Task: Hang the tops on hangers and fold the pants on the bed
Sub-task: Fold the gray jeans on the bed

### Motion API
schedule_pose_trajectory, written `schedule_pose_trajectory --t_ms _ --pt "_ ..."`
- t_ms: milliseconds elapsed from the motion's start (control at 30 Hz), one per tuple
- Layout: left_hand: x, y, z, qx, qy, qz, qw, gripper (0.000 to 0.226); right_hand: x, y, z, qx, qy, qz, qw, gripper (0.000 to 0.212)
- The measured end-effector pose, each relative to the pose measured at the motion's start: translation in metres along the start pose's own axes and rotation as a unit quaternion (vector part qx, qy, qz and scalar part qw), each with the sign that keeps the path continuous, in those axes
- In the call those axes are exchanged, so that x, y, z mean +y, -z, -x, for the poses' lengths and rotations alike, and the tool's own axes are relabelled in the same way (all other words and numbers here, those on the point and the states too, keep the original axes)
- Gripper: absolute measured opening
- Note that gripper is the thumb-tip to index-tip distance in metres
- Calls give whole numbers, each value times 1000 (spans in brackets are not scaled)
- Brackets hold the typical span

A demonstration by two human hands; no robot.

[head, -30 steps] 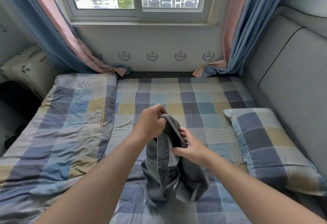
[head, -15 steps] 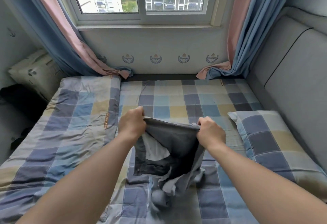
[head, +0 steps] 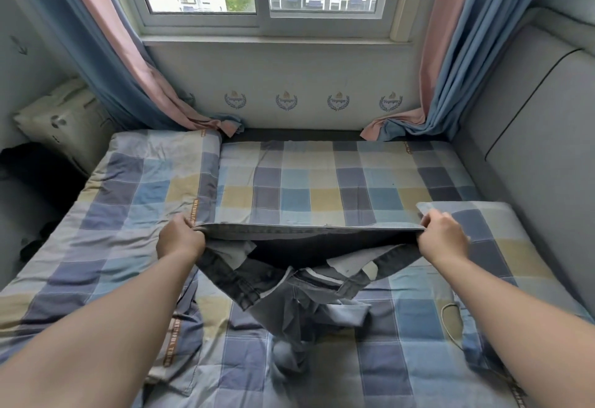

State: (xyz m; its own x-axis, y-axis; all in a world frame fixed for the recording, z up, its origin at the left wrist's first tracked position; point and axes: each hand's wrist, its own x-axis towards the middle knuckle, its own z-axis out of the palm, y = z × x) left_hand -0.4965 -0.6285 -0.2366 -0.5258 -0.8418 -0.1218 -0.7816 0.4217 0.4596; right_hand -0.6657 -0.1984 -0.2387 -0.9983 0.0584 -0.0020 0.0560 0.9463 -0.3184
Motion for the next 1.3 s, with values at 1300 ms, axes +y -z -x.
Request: schedule_pose_trajectory --t_ms 1300 --pt "1 -15 26 -280 137 417 854 34 -4 0 11 -203 -68 -302 929 21"
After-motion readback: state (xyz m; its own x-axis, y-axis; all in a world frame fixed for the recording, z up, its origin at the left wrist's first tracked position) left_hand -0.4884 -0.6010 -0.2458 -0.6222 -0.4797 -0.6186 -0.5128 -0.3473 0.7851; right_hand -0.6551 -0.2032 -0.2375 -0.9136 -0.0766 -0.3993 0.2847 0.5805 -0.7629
